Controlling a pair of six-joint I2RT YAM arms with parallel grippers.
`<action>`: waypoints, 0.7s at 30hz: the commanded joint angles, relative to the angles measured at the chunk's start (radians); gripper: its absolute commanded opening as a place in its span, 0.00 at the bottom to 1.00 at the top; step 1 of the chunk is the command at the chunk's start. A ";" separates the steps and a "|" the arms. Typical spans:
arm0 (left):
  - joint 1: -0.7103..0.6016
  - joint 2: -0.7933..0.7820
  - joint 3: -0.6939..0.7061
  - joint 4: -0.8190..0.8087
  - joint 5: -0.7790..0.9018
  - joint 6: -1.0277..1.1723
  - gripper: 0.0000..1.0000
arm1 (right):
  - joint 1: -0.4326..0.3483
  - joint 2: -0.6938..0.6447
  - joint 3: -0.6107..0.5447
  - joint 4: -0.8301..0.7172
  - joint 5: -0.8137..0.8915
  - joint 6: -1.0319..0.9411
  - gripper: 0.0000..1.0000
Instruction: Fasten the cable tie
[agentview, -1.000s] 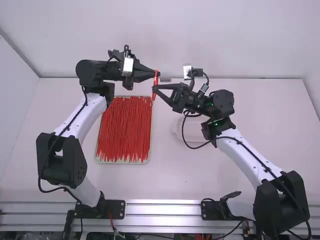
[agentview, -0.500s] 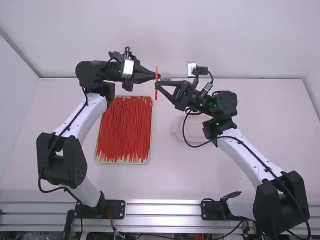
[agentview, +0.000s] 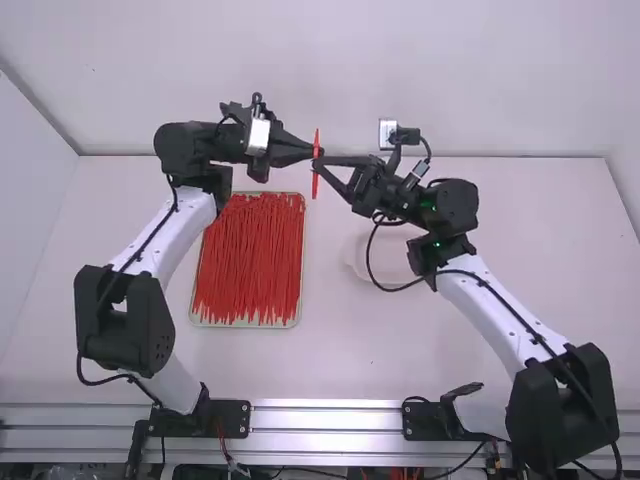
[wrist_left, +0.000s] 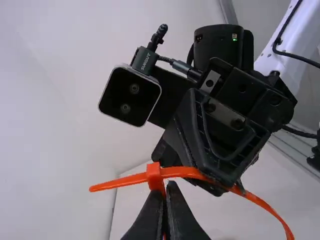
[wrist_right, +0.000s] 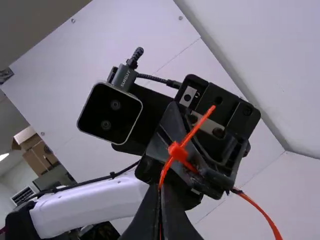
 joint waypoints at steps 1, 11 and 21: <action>-0.015 0.003 -0.018 0.018 0.052 0.003 0.01 | -0.028 -0.002 0.062 0.014 0.054 0.004 0.00; -0.033 0.003 -0.073 0.107 0.052 -0.024 0.01 | -0.040 0.000 0.062 0.016 0.091 0.004 0.00; -0.029 0.003 -0.073 0.209 0.052 -0.053 0.02 | -0.041 0.000 0.062 0.009 0.094 0.004 0.00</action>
